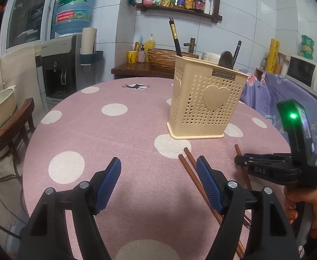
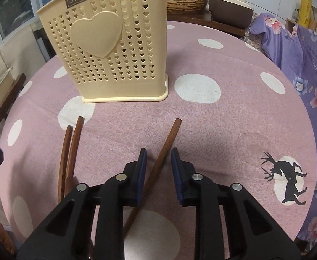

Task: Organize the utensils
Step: 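Move both grippers back over the remaining wooden chopsticks, then grasp a wooden chopstick with the left gripper while the right grasps another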

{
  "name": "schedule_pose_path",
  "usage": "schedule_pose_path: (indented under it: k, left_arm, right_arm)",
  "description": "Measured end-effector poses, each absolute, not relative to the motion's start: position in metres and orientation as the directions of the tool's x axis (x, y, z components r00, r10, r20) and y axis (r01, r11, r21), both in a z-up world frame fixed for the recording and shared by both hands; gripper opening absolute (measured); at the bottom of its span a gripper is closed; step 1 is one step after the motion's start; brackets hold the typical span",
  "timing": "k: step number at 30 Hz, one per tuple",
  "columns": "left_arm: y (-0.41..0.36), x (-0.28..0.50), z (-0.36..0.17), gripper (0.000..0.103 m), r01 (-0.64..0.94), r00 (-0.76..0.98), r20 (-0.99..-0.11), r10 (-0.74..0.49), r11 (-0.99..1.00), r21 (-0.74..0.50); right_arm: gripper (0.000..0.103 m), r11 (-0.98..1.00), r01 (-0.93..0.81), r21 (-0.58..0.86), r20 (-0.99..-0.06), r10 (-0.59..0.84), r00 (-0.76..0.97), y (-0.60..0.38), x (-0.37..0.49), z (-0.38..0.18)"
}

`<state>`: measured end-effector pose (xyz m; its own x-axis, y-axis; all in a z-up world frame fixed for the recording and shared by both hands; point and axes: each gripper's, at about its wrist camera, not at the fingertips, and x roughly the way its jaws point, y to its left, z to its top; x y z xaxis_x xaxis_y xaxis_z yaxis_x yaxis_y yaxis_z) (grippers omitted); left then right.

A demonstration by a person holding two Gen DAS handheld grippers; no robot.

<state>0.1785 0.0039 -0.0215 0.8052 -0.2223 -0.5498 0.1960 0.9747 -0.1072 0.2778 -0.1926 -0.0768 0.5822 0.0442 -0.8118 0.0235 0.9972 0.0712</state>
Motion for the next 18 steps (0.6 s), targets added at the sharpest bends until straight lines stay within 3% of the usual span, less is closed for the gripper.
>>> schedule_pose_path:
  k: [12, 18]
  left_arm:
    - [0.011, 0.171, -0.027, 0.073, 0.216, 0.802, -0.544, -0.248, 0.969, -0.123]
    - [0.012, 0.170, -0.030, 0.073, 0.218, 0.792, -0.555, -0.254, 0.967, -0.132]
  right_arm:
    - [0.012, 0.992, 0.111, 0.052, -0.824, -0.020, 0.566, -0.185, 0.301, -0.074]
    - [0.010, 0.972, 0.131, 0.196, -0.808, 0.085, 0.584, -0.199, 0.297, -0.073]
